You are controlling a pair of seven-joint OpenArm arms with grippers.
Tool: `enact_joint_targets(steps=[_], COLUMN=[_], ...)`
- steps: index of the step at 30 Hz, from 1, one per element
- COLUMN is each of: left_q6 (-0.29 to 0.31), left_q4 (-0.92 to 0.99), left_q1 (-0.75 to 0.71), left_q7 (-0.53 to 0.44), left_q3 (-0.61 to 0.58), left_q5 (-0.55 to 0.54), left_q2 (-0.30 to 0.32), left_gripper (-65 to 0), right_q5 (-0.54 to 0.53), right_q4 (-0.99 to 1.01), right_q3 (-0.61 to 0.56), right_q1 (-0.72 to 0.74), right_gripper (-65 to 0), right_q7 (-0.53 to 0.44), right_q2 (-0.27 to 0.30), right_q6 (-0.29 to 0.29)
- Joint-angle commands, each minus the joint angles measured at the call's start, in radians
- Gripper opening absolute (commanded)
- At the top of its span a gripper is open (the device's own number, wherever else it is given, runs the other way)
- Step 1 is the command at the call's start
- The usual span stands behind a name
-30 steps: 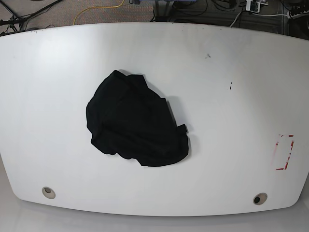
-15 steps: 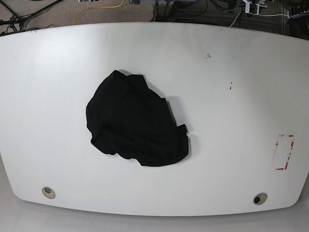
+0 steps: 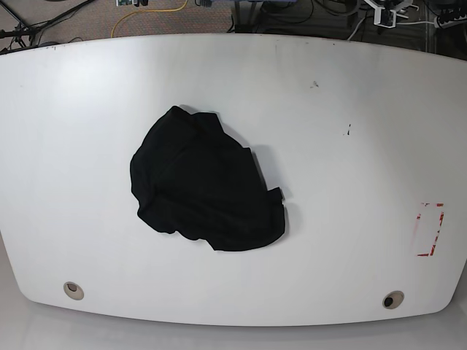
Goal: Fold the T-shirt properly
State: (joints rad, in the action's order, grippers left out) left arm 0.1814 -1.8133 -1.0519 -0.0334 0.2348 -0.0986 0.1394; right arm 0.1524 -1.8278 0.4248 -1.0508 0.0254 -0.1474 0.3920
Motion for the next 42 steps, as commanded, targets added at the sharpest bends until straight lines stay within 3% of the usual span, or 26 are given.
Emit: enact_joint_targets(steps=[1,16,28,42], left_q6=[-0.002,-0.001,-0.001,-0.007], left_q4=[-0.046,-0.095,-0.067,-0.057], left_q1=[-0.034,-0.041,0.033,0.116], left_q7=[-0.019,-0.011,-0.006,-0.002], left_q3=[0.011,0.013,0.047,0.043], left_q5=[-0.003,-0.007,-0.059,-0.037], left_q2=[0.002,0.005,0.014,0.015], left_gripper=[-27.3,-27.1,-26.7,-26.7], right_q5=[-0.01,-0.011,-0.005,-0.004], right_q4=[-0.033,-0.123,-0.12,-0.112], right_q3=[0.004,0.004,0.009,0.006], right_q1=[-0.029,-0.033,0.032,0.075], right_gripper=[-58.2,-58.1,-58.0,-57.9], right_q7=[-0.022,-0.021,-0.018,-0.003], right_q2=[-0.004,-0.009,-0.004,-0.004], right_q6=[-0.002,-0.002,-0.002,-0.002])
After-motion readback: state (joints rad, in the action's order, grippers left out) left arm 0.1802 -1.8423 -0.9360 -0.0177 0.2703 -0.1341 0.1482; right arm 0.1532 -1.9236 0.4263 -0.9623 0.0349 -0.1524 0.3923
